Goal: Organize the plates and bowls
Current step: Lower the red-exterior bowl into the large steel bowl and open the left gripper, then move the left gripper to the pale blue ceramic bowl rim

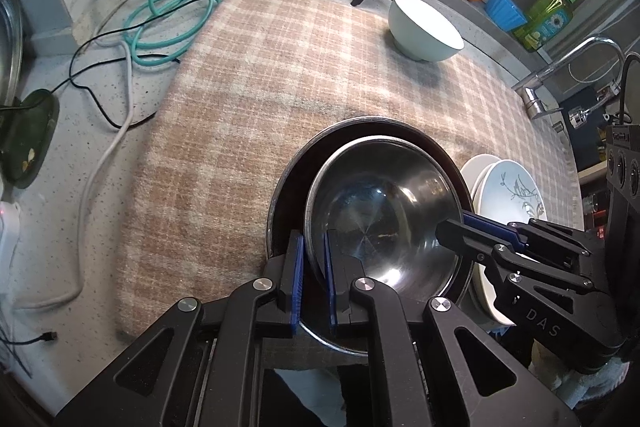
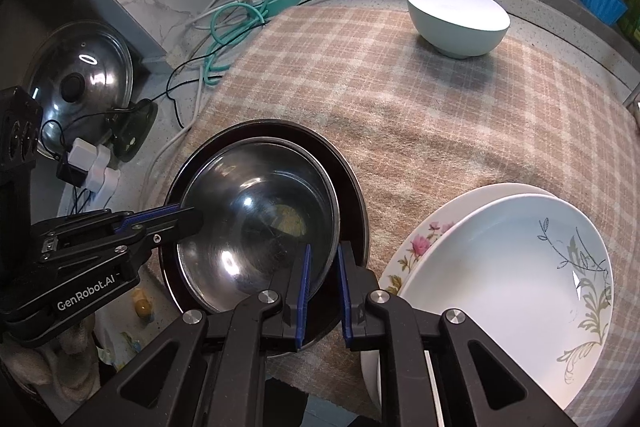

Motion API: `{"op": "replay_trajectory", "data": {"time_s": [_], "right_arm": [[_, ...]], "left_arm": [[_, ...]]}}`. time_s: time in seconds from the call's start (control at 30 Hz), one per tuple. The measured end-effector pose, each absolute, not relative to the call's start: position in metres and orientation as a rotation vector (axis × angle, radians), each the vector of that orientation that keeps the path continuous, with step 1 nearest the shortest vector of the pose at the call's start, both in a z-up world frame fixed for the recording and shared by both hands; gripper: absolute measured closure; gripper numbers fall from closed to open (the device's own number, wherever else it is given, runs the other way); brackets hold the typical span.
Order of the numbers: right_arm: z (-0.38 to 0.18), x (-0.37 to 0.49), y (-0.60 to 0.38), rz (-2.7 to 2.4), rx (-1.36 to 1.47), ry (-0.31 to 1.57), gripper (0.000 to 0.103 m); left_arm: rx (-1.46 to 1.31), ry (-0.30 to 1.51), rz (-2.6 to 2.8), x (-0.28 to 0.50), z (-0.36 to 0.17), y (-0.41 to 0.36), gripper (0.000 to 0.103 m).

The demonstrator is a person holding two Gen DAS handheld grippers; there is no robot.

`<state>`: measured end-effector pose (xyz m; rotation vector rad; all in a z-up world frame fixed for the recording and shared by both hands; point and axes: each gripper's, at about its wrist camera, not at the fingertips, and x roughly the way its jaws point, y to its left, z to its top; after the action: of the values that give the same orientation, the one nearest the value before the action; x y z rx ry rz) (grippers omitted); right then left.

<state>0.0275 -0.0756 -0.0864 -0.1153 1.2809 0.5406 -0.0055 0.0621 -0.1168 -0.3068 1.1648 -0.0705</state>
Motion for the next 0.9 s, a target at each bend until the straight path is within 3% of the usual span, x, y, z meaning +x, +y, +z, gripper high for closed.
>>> {"op": "replay_trajectory", "data": {"time_s": [0.5, 0.9], "right_arm": [[-0.076, 0.028, -0.079, 0.559, -0.091, 1.265, 0.081], [-0.044, 0.033, -0.104, 0.563, -0.012, 1.197, 0.08]], "left_arm": [[-0.303, 1.138, -0.073, -0.007, -0.106, 0.064, 0.092], [-0.311, 1.069, -0.069, -0.003, -0.077, 0.072, 0.092]]}}
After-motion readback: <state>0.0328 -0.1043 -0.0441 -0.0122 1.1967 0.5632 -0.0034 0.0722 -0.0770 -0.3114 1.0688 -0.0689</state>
